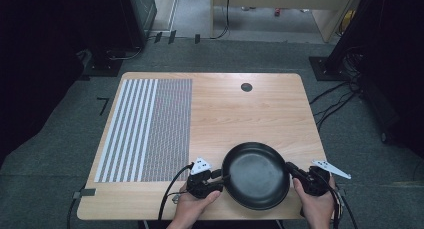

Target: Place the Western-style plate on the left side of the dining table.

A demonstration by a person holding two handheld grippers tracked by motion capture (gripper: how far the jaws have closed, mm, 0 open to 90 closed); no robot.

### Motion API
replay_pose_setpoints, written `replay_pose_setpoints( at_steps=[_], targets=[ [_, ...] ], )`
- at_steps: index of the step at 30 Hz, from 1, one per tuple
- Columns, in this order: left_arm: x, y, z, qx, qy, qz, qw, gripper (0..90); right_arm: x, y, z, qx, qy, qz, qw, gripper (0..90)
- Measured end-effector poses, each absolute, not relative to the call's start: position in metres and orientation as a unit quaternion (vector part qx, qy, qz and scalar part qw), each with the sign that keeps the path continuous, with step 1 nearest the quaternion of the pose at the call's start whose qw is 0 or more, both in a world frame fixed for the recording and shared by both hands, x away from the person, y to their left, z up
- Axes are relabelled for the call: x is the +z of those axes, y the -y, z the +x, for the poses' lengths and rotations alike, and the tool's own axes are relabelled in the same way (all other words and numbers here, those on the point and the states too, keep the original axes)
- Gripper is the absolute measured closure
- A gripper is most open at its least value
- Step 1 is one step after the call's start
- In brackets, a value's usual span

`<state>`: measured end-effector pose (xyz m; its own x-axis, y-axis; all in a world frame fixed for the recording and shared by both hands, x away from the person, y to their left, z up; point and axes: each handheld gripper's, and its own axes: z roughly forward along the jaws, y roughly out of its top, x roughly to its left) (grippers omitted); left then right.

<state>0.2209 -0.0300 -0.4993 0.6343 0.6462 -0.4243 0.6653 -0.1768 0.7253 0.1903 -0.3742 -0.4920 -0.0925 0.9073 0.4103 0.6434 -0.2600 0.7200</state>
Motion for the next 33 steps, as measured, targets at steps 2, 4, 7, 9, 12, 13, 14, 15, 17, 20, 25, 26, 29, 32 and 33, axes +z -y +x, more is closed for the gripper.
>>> replay_pose_setpoints(
  at_steps=[2,4,7,9,12,13,14,15,17,20,25,26,29,32,33],
  targets=[
    [-0.5,0.029,0.222,-0.018,-0.43,0.764,0.48,57.9,-0.492,0.374,0.191,0.446,-0.591,0.656,0.147,85.9],
    [-0.5,0.029,0.222,-0.018,-0.431,0.764,0.479,58.1,-0.493,0.374,0.191,0.448,-0.591,0.655,0.147,85.9],
    [-0.5,0.029,0.222,-0.016,-0.431,0.765,0.477,58.0,-0.493,0.372,0.192,0.448,-0.592,0.653,0.146,85.8],
    [-0.5,0.029,0.222,-0.019,-0.432,0.765,0.477,58.1,-0.493,0.371,0.192,0.449,-0.593,0.652,0.144,85.7],
    [-0.5,0.028,0.223,-0.027,-0.435,0.763,0.477,58.0,-0.494,0.369,0.192,0.45,-0.596,0.65,0.142,85.6],
    [-0.5,0.028,0.224,-0.029,-0.435,0.763,0.477,58.0,-0.494,0.369,0.192,0.45,-0.597,0.649,0.141,85.6],
    [-0.5,0.028,0.224,-0.029,-0.436,0.763,0.477,57.9,-0.494,0.368,0.192,0.451,-0.597,0.649,0.138,85.6],
    [-0.5,0.028,0.224,-0.03,-0.436,0.762,0.477,57.7,-0.494,0.368,0.192,0.452,-0.599,0.647,0.137,85.6],
    [-0.499,0.027,0.224,-0.031,-0.438,0.761,0.478,57.6,-0.495,0.367,0.192,0.452,-0.601,0.646,0.133,85.5],
    [-0.499,0.026,0.226,-0.032,-0.44,0.759,0.48,57.8,-0.495,0.365,0.192,0.452,-0.605,0.642,0.133,85.4],
    [-0.497,0.022,0.228,-0.036,-0.446,0.752,0.485,56.7,-0.495,0.361,0.191,0.451,-0.62,0.628,0.134,85.3],
    [-0.497,0.021,0.229,-0.036,-0.447,0.75,0.486,56.6,-0.495,0.36,0.191,0.449,-0.624,0.624,0.139,85.3],
    [-0.496,0.019,0.23,-0.038,-0.452,0.743,0.491,55.5,-0.493,0.359,0.191,0.445,-0.628,0.621,0.149,85.6],
    [-0.496,0.019,0.232,-0.041,-0.457,0.74,0.492,55.7,-0.494,0.359,0.19,0.446,-0.627,0.621,0.149,85.7],
    [-0.496,0.019,0.232,-0.041,-0.458,0.74,0.491,56.3,-0.494,0.359,0.19,0.446,-0.627,0.622,0.149,85.7]
  ],
)
